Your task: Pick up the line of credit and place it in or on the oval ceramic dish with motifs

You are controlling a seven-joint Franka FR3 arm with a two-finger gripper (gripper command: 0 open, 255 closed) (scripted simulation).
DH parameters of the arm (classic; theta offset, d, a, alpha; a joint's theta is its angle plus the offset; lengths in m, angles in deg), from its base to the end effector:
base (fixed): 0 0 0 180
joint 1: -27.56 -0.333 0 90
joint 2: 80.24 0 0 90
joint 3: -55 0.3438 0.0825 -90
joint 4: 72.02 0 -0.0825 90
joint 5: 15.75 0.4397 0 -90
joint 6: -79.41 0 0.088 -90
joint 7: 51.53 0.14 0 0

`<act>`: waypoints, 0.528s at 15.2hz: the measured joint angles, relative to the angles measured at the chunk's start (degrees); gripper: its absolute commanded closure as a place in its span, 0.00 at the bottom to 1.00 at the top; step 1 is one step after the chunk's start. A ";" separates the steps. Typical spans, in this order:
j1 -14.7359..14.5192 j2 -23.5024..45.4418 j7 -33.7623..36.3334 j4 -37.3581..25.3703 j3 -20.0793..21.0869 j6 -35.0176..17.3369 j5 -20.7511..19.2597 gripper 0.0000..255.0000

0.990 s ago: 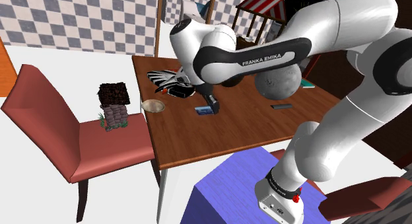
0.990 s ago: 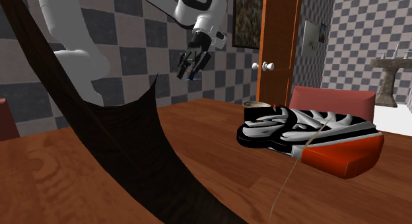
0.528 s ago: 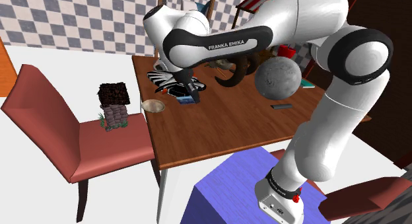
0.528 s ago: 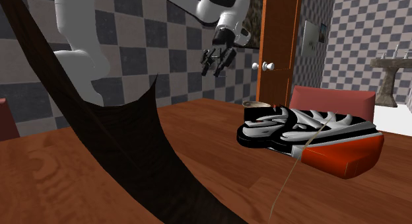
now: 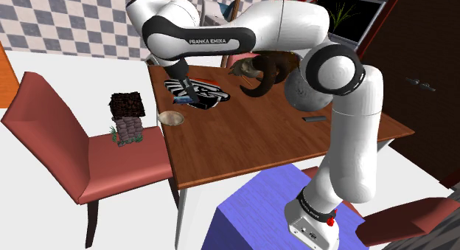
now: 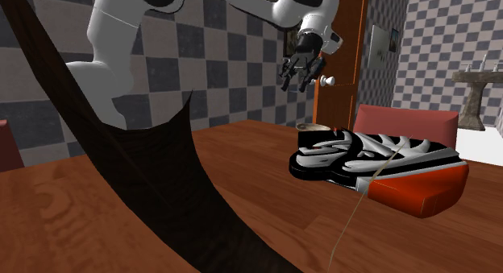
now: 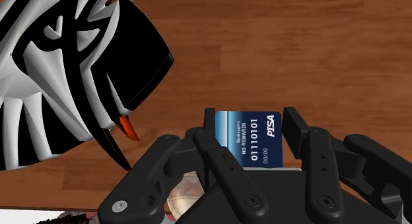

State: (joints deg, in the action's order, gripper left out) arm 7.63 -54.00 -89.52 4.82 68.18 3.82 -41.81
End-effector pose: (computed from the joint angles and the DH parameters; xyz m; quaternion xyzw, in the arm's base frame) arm 0.6277 0.2949 0.4362 0.7812 0.5541 -0.2357 0.1648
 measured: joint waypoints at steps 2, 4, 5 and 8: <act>-1.54 6.57 -1.75 -11.12 -0.63 4.25 -1.40 1.00; -3.26 13.66 -3.78 -22.68 -1.52 8.26 -2.78 1.00; -3.41 14.65 -3.85 -23.77 -1.64 8.37 -2.89 1.00; -3.34 15.56 -3.33 -23.40 -1.64 7.20 -2.86 1.00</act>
State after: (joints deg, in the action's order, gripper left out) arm 4.29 -38.45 -92.85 -18.58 66.54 11.02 -44.67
